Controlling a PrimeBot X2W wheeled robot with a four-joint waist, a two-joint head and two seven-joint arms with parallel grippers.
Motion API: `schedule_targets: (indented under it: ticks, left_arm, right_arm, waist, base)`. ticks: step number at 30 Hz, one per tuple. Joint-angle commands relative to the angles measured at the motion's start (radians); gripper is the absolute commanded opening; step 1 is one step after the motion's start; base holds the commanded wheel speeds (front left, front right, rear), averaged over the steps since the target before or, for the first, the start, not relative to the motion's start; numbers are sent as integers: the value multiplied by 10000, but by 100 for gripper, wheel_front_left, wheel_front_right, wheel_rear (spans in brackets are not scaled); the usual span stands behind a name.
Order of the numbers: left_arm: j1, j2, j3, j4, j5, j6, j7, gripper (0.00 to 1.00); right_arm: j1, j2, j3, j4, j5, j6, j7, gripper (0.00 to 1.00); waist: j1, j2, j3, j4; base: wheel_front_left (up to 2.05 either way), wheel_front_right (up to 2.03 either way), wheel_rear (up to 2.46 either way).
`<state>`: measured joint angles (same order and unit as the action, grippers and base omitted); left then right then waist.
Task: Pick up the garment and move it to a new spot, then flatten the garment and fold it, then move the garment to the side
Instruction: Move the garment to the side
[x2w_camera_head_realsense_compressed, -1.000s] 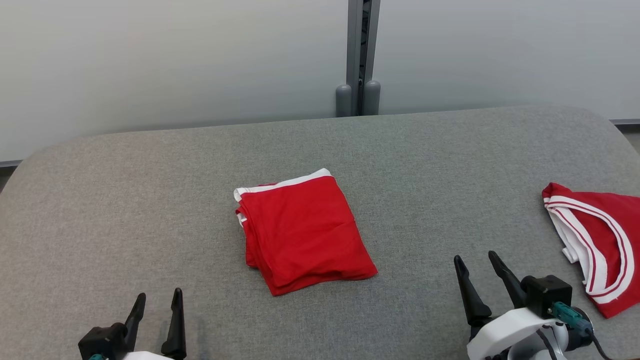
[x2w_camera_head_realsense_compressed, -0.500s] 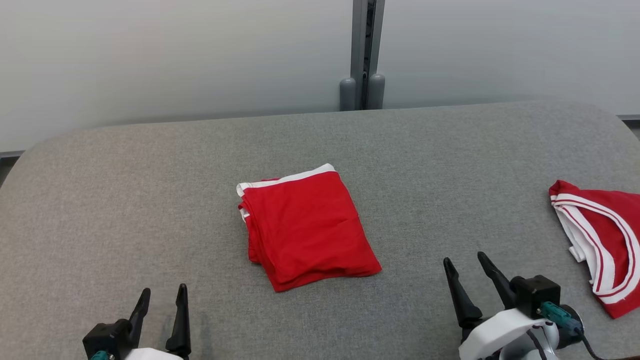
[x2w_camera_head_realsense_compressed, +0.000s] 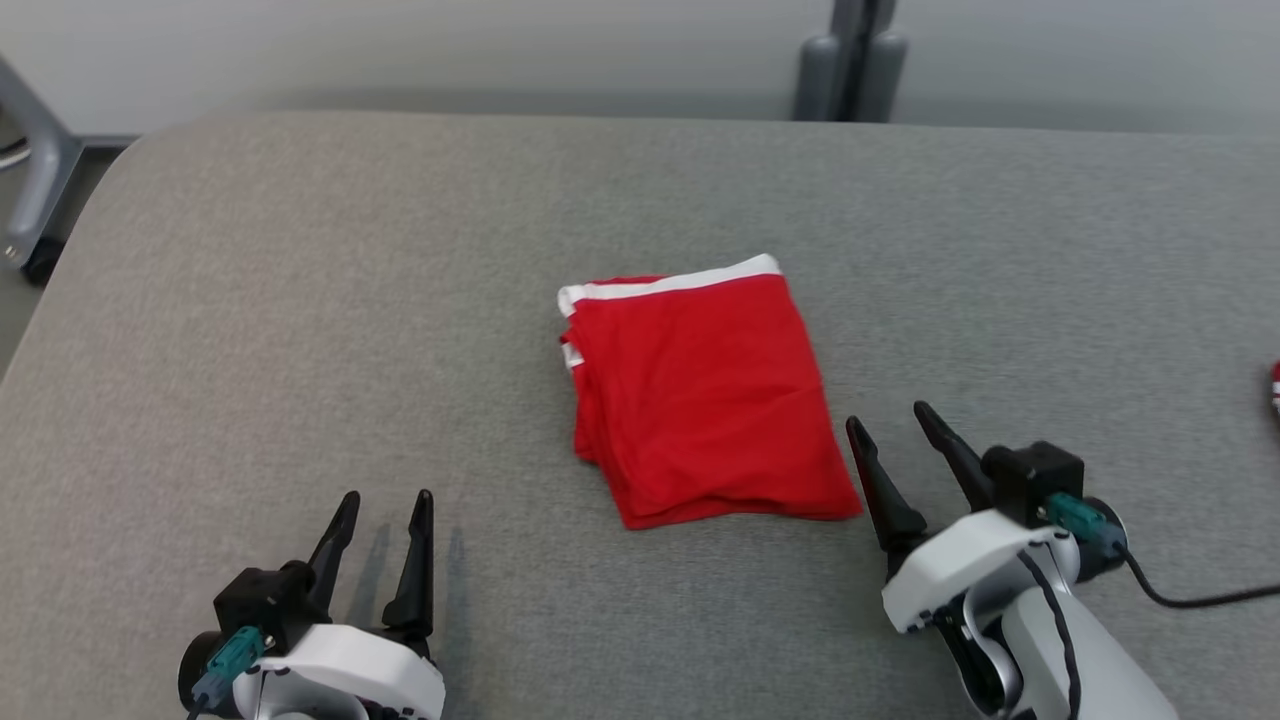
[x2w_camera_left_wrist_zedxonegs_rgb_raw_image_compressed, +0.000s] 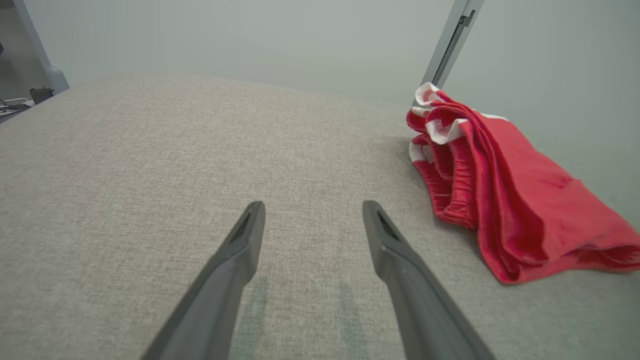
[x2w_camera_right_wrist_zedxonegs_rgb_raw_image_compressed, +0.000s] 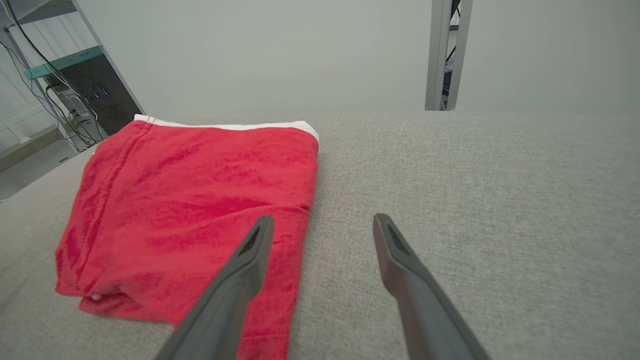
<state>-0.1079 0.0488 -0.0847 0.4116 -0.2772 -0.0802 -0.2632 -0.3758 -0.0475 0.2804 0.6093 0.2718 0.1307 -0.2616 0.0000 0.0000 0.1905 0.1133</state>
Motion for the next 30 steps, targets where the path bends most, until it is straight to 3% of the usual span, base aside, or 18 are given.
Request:
schedule_targets:
  ticks: [1, 11, 12, 14, 21, 30]
  left_arm:
    - [-202, 40, -45, -35, -59, 36, -15, 100]
    - [-554, 40, -428, -73, -296, 189, -15, 100]
    - [-554, 40, -439, -81, -309, 199, -13, 100]
    - [-535, 40, -420, -105, -299, 215, -15, 100]
    - [-343, 35, -122, -115, -122, 187, -15, 100]
    - [-390, 46, 382, -66, 337, -49, -13, 100]
  right_arm:
    - [-260, -69, 97, 171, 100, 0, -41, 100]
    - [-2282, -69, 335, 2750, 694, 0, -37, 100]
    - [-2343, -68, 472, 2956, 908, 0, -26, 72]
    - [-2476, -54, 756, 3250, 1193, 0, -5, 0]
    - [-2447, -97, 759, 3036, 1602, -2, -16, 0]
    - [-1451, -74, 625, 2254, 1718, -2, -22, 0]
  waist:
    - [0, 0, 429, 457]
    - [0, 0, 961, 1274]
    - [0, 0, 968, 1309]
    - [0, 0, 978, 1342]
    - [0, 0, 794, 902]
    - [0, 0, 238, -1079]
  base:
    - [0, 0, 0]
    - [0, 0, 0]
    - [0, 0, 0]
    - [0, 0, 0]
    - [0, 0, 0]
    - [0, 0, 0]
